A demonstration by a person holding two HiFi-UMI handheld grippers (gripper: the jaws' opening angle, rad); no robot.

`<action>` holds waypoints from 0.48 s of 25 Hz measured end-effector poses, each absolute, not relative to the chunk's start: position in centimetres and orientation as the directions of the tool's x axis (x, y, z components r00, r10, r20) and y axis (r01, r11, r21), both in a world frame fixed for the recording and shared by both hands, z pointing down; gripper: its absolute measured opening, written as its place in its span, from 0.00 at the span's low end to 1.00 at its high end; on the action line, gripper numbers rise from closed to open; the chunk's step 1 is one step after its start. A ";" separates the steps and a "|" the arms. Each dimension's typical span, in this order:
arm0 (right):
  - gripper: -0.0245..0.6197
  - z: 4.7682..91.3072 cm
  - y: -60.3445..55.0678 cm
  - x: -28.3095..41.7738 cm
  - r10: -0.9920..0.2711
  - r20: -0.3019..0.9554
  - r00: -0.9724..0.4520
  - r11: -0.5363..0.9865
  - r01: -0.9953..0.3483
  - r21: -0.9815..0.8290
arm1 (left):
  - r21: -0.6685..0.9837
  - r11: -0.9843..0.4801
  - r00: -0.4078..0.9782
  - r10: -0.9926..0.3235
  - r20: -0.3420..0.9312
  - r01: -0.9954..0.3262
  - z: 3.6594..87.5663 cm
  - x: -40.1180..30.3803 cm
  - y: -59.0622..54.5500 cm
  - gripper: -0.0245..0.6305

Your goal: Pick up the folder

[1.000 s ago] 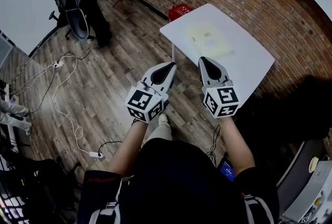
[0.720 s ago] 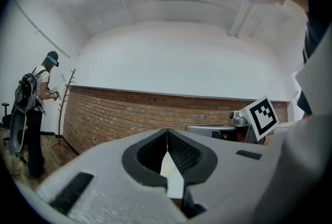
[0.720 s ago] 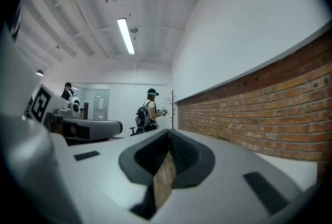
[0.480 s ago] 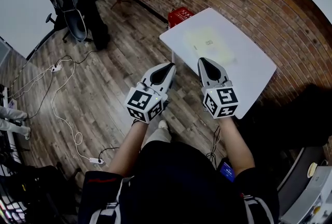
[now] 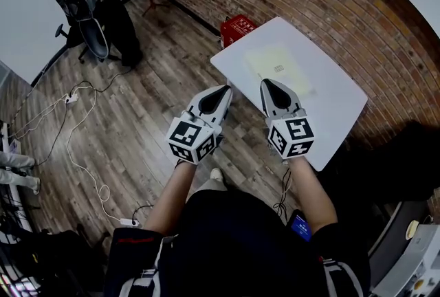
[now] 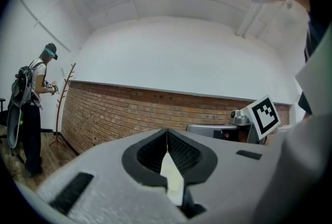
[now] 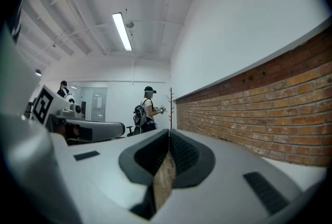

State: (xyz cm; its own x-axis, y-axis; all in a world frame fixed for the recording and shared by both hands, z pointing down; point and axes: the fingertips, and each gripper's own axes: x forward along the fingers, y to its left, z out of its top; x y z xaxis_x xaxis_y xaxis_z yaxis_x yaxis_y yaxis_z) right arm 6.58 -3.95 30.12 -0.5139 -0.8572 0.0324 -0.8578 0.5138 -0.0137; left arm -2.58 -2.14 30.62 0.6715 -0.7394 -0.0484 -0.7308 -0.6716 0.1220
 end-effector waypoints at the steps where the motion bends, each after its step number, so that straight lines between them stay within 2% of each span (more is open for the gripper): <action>1: 0.08 30.0 -4.5 6.4 -0.858 0.033 -0.513 0.512 -0.859 -0.014 | 0.123 -0.673 0.673 -0.738 -0.047 -0.730 30.6 -2.8 -2.6 0.07; 12: 0.08 30.0 -10.2 4.4 -0.866 0.062 -0.496 0.496 -0.868 -0.013 | 0.146 -0.689 0.691 -0.722 -0.042 -0.710 30.5 -4.8 -8.7 0.07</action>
State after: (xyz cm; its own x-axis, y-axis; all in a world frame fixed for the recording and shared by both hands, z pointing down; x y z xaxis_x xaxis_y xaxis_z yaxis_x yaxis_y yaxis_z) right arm 4.45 -10.20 30.04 -0.4956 -0.8663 0.0624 -0.8683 0.4959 -0.0130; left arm -4.78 -8.71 30.45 0.6909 -0.7218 -0.0423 -0.7104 -0.6885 0.1460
